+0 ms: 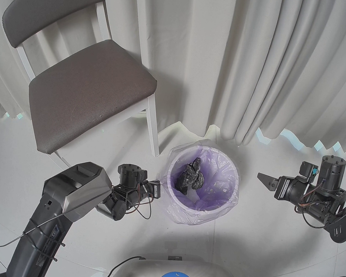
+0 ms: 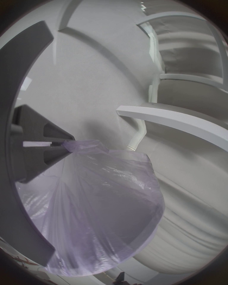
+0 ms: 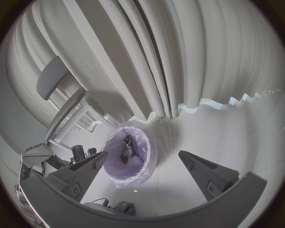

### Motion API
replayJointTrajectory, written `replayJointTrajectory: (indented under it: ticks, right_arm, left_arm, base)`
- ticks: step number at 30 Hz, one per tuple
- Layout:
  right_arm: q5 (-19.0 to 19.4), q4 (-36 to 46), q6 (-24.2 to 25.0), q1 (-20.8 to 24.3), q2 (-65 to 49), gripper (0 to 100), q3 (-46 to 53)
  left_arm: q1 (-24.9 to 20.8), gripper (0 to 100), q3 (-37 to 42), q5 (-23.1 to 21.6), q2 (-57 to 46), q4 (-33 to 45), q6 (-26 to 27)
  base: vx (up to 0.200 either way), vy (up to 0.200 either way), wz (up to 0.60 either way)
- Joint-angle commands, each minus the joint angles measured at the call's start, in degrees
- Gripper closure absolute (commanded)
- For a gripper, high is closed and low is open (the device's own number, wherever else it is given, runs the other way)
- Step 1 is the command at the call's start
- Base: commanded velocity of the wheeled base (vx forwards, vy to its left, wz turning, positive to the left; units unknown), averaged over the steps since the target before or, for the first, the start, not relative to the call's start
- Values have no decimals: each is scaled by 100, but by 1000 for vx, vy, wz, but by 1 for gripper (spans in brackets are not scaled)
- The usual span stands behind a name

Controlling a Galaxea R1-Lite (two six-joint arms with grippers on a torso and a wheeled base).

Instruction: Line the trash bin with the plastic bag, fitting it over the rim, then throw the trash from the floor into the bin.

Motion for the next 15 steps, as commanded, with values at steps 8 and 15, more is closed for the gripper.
replayJointTrajectory:
  ticks: [8, 15]
  right_arm:
    - [710, -200, -933, -637, 652, 0, 398]
    - [1061, -385, -1601, -927, 828, 0, 785]
  left_arm:
    - [48, 100, -347, -155, 288, -13, 73]
    - [162, 0, 40, -234, 77, -241, 108]
  base:
    - [0, 0, 0]
    - [0, 0, 0]
